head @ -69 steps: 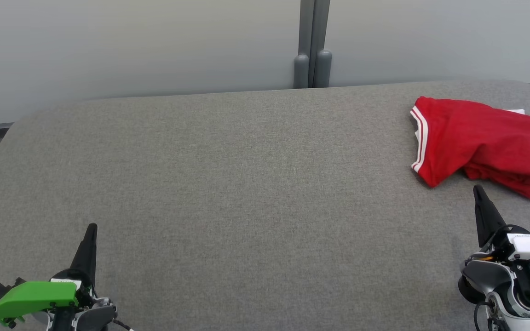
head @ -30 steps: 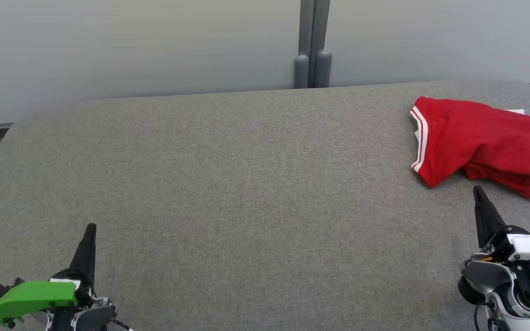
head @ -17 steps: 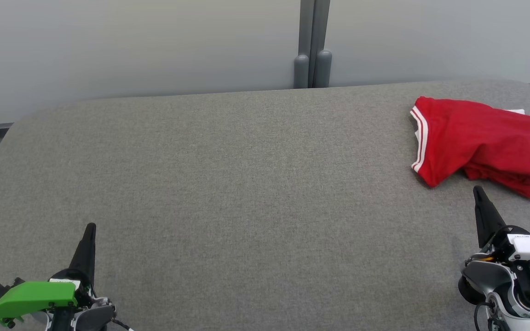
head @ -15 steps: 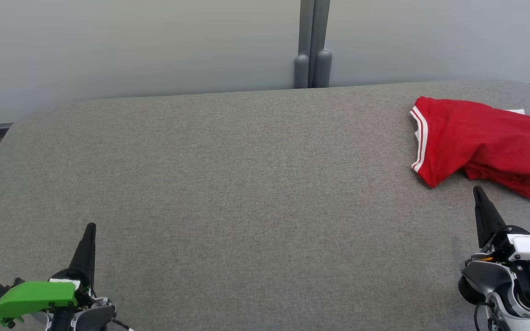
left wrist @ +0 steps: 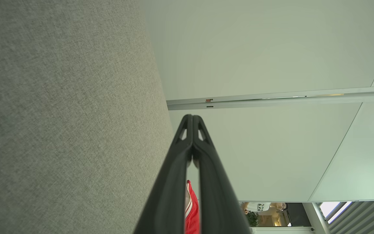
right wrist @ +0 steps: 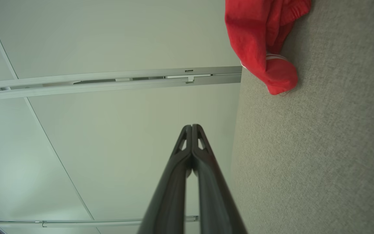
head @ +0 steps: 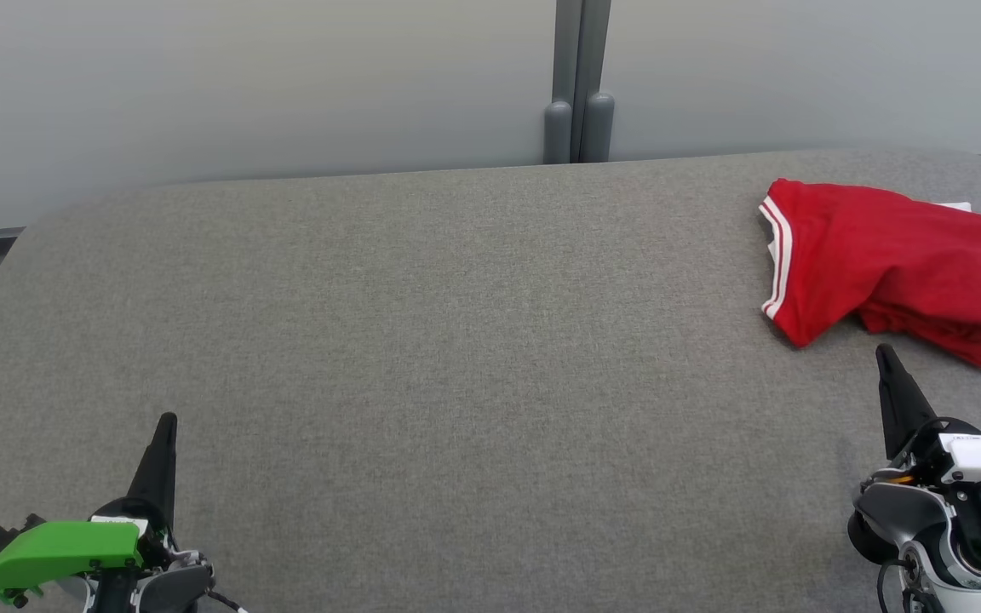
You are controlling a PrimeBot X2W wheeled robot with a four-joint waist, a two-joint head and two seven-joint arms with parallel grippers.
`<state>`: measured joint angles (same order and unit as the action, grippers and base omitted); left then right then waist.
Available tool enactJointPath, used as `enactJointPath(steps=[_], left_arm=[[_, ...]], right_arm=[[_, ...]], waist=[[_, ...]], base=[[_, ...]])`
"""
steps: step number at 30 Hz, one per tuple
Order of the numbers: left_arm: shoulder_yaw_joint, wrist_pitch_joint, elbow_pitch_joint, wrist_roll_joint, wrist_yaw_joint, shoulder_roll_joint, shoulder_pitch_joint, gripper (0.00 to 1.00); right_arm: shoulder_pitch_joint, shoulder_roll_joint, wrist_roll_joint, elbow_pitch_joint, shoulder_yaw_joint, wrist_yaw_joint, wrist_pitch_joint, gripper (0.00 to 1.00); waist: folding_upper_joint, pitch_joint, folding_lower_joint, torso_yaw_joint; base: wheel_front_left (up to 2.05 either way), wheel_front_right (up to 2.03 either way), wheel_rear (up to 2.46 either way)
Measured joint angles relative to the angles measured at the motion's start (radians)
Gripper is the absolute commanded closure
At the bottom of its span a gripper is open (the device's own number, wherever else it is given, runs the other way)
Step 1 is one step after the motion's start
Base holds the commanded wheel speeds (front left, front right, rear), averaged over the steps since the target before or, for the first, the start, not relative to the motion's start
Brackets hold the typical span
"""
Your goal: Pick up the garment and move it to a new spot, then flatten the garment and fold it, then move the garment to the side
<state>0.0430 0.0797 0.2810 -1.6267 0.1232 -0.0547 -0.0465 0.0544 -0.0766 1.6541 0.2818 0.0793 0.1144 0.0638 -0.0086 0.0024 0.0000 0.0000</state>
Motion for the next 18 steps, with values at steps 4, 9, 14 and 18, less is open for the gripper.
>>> enactJointPath(steps=[4, 9, 14, 18], left_arm=[[0.0, 0.0, 0.0, 0.0, 0.0, 0.0, 0.0, 1.0], [0.002, 0.0, 0.0, 0.0, 0.0, 0.0, 0.0, 1.0], [0.003, 0.0, 0.0, 0.0, 0.0, 0.0, 0.0, 1.0], [0.004, 0.0, -0.001, 0.0, 0.0, 0.0, 0.0, 1.0]], right_arm=[[0.0, 0.001, 0.0, 0.0, 0.0, 0.0, 0.0, 1.0], [0.0, 0.002, 0.0, 0.0, 0.001, 0.0, 0.0, 1.0], [0.0, 0.002, 0.0, 0.0, 0.001, 0.0, 0.0, 1.0], [0.0, 0.003, 0.0, 0.0, 0.002, 0.0, 0.0, 1.0]], waist=[[0.0, 0.0, 0.0, 0.0], [0.0, 0.0, 0.0, 0.0], [0.0, 0.0, 0.0, 0.0], [0.0, 0.0, 0.0, 0.0]], base=[[0.0, 0.0, 0.0], [0.0, 0.0, 0.0], [0.0, 0.0, 0.0], [0.0, 0.0, 0.0]])
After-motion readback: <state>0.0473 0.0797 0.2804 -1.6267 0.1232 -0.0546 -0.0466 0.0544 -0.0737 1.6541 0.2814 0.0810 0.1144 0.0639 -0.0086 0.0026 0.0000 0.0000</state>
